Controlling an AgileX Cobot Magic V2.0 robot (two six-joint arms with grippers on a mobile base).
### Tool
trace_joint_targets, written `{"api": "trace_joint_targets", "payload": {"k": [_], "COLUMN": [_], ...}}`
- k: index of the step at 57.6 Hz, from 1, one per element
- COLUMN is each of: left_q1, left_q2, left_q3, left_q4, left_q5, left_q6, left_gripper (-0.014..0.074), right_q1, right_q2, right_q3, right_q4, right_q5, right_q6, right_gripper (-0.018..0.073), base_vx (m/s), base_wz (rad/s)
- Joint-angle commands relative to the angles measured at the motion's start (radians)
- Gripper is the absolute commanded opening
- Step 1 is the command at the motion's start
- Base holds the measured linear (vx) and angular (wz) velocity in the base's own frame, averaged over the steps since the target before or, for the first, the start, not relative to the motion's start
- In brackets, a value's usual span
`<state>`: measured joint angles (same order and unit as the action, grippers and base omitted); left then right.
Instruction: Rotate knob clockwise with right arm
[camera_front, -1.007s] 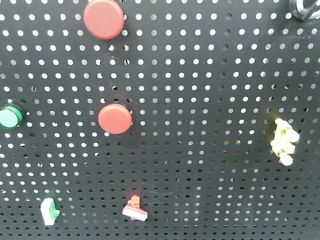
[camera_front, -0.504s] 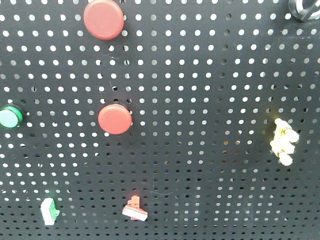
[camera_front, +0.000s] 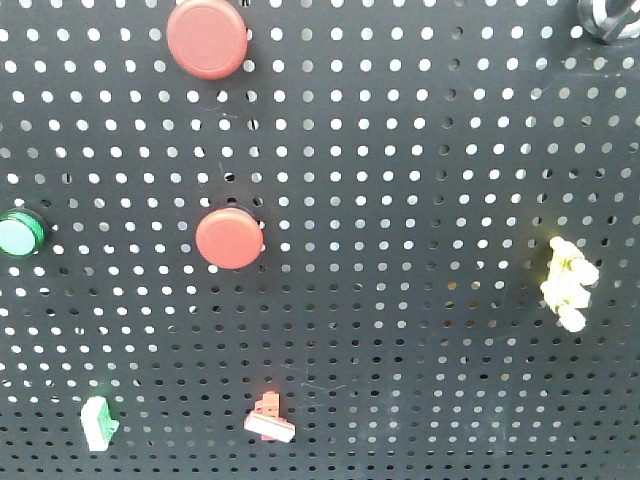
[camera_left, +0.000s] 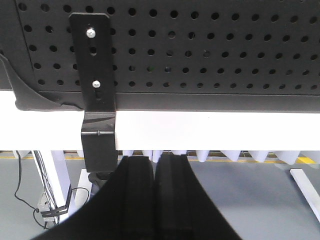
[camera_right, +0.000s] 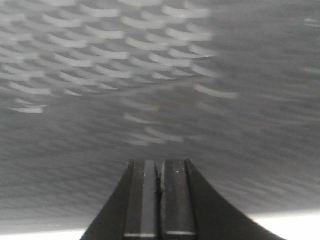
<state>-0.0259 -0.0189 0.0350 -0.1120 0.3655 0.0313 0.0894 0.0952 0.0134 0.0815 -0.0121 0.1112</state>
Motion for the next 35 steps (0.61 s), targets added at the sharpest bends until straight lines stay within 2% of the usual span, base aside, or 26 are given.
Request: {"api": "trace_joint_targets", "payload": {"k": [1, 5, 14, 22, 27, 35], "left_q1": [0.002, 0.002, 0.002, 0.002, 0.002, 0.002], "left_q2": [-0.01, -0.01, -0.01, -0.01, -0.01, -0.01], "left_q3": [0.01, 0.01, 0.01, 0.01, 0.01, 0.01], "left_q4": [-0.007, -0.007, -0.007, -0.007, -0.007, -0.007], "left_q5": [-0.073, -0.073, -0.073, -0.073, -0.073, -0.073], "left_q6": [-0.007, -0.007, -0.008, -0.008, -0.008, -0.008], "left_gripper": [-0.0006, -0.0006, -0.0006, -0.0006, -0.0006, -0.0006], "right_q1": [-0.083, -0.117, -0.123, -0.123, -0.123, -0.123], "right_q2": [-0.075, -0.125, -0.119, -0.119, -0.119, -0.119], "right_q3": [-0.023, -0.023, -0.023, -0.019, 0.029, 0.023], "right_q4": [-0.064, -0.071, -0.093, -0.126, -0.133, -0.131], "right_q5": [0.123, 0.219, 0.26, 0.195, 0.034, 0.027], "right_q6": [-0.003, -0.019, -0.022, -0.022, -0.016, -0.014], "right_gripper": [-0.0009, -0.0009, -0.0009, -0.0009, -0.0009, -0.0009], "base_vx": [0.0, 0.0, 0.0, 0.0, 0.0, 0.0], "base_wz": [0.0, 0.0, 0.0, 0.0, 0.0, 0.0]}}
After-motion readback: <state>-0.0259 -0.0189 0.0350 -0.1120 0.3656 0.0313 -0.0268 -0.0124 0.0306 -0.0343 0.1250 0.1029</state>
